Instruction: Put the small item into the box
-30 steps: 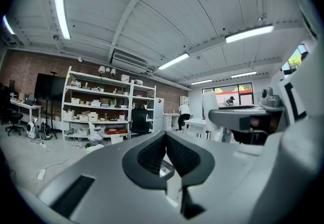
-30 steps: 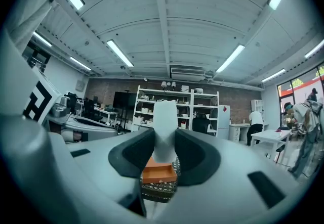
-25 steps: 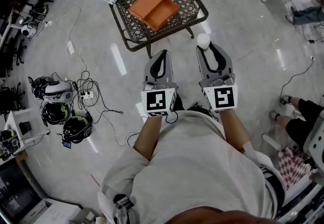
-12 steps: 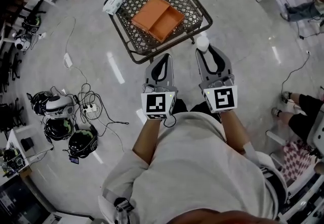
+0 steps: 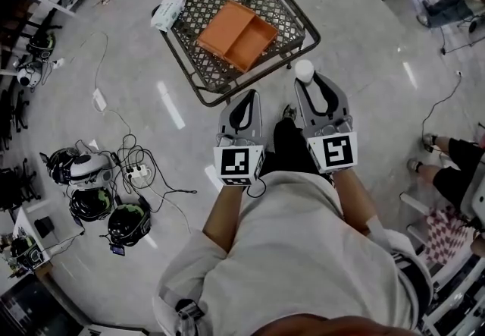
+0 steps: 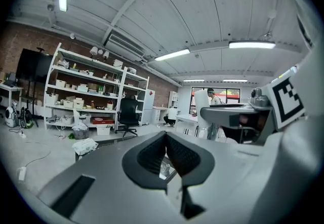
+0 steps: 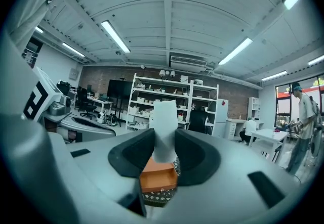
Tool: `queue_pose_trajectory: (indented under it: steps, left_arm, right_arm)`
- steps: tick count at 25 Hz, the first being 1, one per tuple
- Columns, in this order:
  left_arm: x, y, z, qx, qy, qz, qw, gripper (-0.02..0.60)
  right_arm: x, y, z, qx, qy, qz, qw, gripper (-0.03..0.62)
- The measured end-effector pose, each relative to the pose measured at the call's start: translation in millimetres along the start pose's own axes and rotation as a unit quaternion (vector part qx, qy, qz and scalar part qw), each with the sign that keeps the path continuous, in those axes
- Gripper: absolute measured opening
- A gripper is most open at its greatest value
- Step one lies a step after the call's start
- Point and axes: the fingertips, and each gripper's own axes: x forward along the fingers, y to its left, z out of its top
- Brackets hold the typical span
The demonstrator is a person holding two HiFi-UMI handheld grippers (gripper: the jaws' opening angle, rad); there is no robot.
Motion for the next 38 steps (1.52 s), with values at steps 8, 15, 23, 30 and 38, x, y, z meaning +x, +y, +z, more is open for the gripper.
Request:
queue_pose_trajectory:
  steps: [8,15,23,30,38]
  left_arm:
    - [50.8,23.1,13.7,0.022,0.0,0.018,0.9996,0.008]
    - [125.3,27.5,36.4,0.028,-0.002,0.016,0.9995,0.009]
    - [204.3,11.7,33.3,0.032,0.041,-0.001,0.9986,0.009]
    - [236.7,6.4,33.6,0.029,0.055,0.016,0.9979,0.009]
    - [242.7,37.0,4.1,0.002,0.08,0.03,0.9963,0.009]
  right_arm:
    - [54.8,-34.5,5.2,0.0,-0.022,0.013,1.0,0.121]
    - [107.7,-82.0,13.3,-0.024,-0.044,0.033,0.998,0.121]
    - [140.0,-140.1,-5.7,-0.004,-0.034,0.035,0.999,0.121]
    - [157.2,-164.0,-20.5,0.002,-0.021,0.061,0.998,0.121]
    - [189.3,-140.5,-70.8,-0.052,0.034,0.102,0.993,0.121]
